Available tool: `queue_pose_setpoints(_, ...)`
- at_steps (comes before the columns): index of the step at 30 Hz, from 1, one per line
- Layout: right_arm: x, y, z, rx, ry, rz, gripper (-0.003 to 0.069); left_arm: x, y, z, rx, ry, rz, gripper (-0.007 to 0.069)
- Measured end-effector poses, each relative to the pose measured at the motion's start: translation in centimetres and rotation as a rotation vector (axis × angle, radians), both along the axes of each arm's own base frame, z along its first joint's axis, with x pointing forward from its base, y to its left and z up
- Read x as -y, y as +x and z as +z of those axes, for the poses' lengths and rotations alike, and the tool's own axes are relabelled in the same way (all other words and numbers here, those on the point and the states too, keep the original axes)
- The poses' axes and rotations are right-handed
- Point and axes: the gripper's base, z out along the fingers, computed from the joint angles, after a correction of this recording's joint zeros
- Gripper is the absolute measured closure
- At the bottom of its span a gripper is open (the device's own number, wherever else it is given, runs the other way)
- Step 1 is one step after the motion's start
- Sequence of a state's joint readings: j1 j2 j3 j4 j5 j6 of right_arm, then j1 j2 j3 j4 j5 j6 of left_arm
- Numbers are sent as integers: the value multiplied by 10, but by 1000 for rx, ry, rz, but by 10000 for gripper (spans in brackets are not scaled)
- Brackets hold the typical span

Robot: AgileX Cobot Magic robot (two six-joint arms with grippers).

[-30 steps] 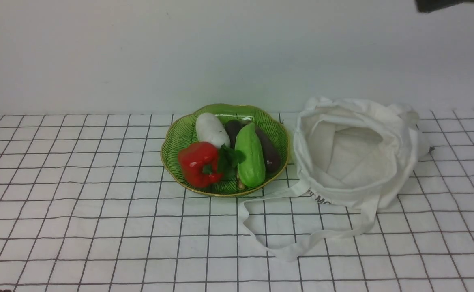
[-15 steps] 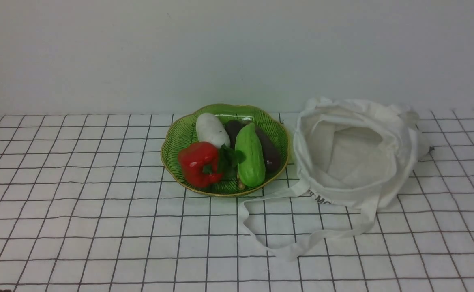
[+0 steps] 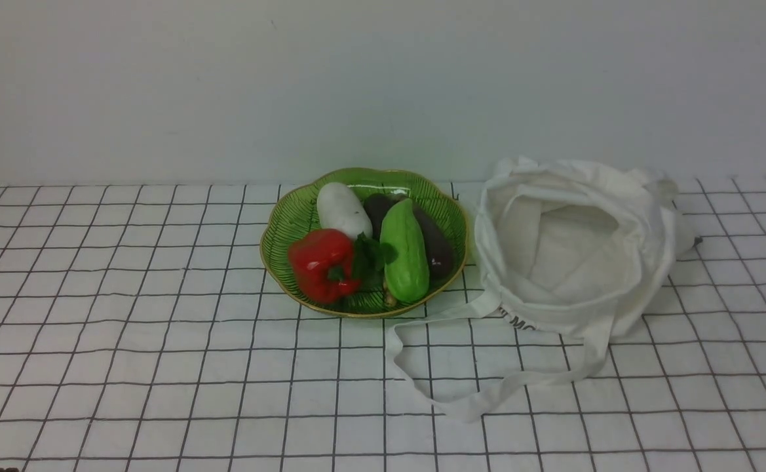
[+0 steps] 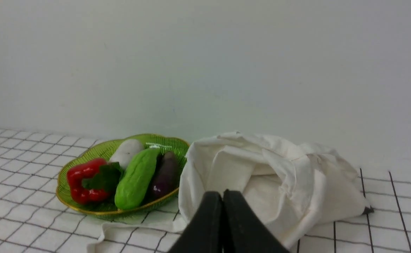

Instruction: Take vegetables from bag on white checkered tablecloth place on plate.

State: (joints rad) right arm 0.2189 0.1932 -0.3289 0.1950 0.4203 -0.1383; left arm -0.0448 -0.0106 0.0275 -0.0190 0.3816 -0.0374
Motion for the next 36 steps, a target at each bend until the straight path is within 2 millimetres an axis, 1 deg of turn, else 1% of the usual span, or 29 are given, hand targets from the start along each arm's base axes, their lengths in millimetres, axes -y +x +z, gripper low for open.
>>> queue_pose_setpoints(2,0,2,-9,-26,-6,0,673,0,0,0,0,0,0,632)
queue_pose_setpoints(4,-1,4,-23,-71,-16,1,673,0,0,0,0,0,0,632)
queue_pose_setpoints(7,-1,5,-36,-119,-27,4,673,0,0,0,0,0,0,632)
queue_pose_setpoints(10,-1,5,-43,-146,-37,5,673,0,0,0,0,0,0,632)
queue_pose_setpoints(20,-1,5,-45,-141,-34,1,673,0,0,0,0,0,0,632)
queue_pose_setpoints(24,2,3,-60,-81,-12,-32,673,0,0,0,0,0,0,632)
queue_pose_setpoints(25,2,3,-60,-80,-15,-32,673,0,0,0,0,0,0,632)
queue_pose_setpoints(26,4,2,-66,-47,1,-62,673,0,0,0,0,0,0,632)
queue_pose_setpoints(28,7,1,-74,-36,3,-97,673,0,0,0,0,0,0,632)
queue_pose_setpoints(30,11,-1,-87,-29,0,-157,673,0,0,0,0,0,0,632)
queue_pose_setpoints(33,15,-2,-96,-30,-4,-211,673,0,0,0,0,0,0,632)
queue_pose_setpoints(36,16,-2,-97,-34,5,-231,673,0,0,0,0,0,0,632)
